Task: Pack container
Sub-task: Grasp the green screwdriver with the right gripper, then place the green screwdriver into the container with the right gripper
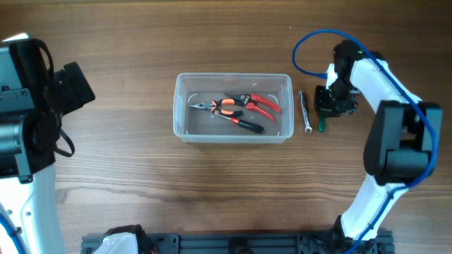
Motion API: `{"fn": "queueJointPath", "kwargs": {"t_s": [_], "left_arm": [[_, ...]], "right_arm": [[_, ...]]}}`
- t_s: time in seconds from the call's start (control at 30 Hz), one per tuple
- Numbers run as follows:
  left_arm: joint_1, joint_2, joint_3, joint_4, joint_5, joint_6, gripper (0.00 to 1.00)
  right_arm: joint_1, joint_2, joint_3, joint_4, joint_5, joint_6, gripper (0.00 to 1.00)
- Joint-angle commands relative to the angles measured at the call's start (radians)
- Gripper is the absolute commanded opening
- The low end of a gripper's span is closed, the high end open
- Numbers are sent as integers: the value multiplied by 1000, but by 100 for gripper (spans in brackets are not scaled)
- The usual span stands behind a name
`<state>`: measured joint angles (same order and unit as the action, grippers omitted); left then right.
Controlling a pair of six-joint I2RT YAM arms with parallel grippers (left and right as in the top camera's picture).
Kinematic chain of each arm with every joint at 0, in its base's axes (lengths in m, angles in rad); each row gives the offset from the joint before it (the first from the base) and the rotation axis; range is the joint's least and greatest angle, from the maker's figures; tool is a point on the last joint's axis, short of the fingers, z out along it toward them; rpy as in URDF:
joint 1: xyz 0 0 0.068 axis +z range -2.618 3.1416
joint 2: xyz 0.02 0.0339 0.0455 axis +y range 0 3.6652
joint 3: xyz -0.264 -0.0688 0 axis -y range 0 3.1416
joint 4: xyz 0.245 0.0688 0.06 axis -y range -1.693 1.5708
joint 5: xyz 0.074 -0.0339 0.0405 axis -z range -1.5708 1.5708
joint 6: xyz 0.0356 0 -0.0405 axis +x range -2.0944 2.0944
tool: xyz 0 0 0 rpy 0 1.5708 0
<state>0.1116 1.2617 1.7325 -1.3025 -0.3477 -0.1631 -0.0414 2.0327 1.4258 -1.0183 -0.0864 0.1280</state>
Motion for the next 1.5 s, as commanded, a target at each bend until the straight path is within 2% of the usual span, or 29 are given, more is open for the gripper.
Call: {"fn": "queueJointPath", "kwargs": {"t_s": [0.0,0.1,0.13,0.2,0.3,0.37,0.43,0.5,0.6,0.7,0.87,1.0,1.07,1.27,1.33,1.47], "left_arm": [[5,-10,-2,0,-16,-2,100],[5,-10,-2,0,-16,-2,100],[5,-10,-2,0,-16,-2,100],[5,-10,-2,0,-16,-2,100],[5,-10,-2,0,-16,-2,100],[5,-10,-2,0,-16,-2,100],[5,-10,-2,0,-16,-2,100],[5,-10,-2,0,-16,-2,100],[5,-10,-2,0,-16,-2,100],[5,-10,-2,0,-16,-2,100],[5,-10,-2,0,-16,-2,100],[5,-10,-2,0,-16,-2,100],[5,-10,-2,0,-16,-2,100],[5,-10,-2,0,-16,-2,100],[5,-10,-2,0,-16,-2,100],[5,-10,-2,0,-16,-2,100]], "right_arm": [[66,-340,73,-8,-123,30,4],[232,-599,83,55,-134,-51,4],[354,-697,83,89,-134,-131,4],[554,-771,82,124,-133,-228,4],[800,-726,39,201,-132,-354,4],[870,-588,8,221,-128,-452,4],[874,-448,6,222,-121,-526,4],[873,-266,6,242,-92,-724,4],[873,-122,6,285,48,-761,4],[872,-59,6,306,68,-827,4],[872,-56,6,315,69,-828,4],[874,-63,29,313,220,-772,4],[874,-121,54,300,240,-756,4],[874,-403,102,322,82,-693,4],[865,-490,102,347,82,-671,4],[822,-427,82,350,66,-652,4]]}}
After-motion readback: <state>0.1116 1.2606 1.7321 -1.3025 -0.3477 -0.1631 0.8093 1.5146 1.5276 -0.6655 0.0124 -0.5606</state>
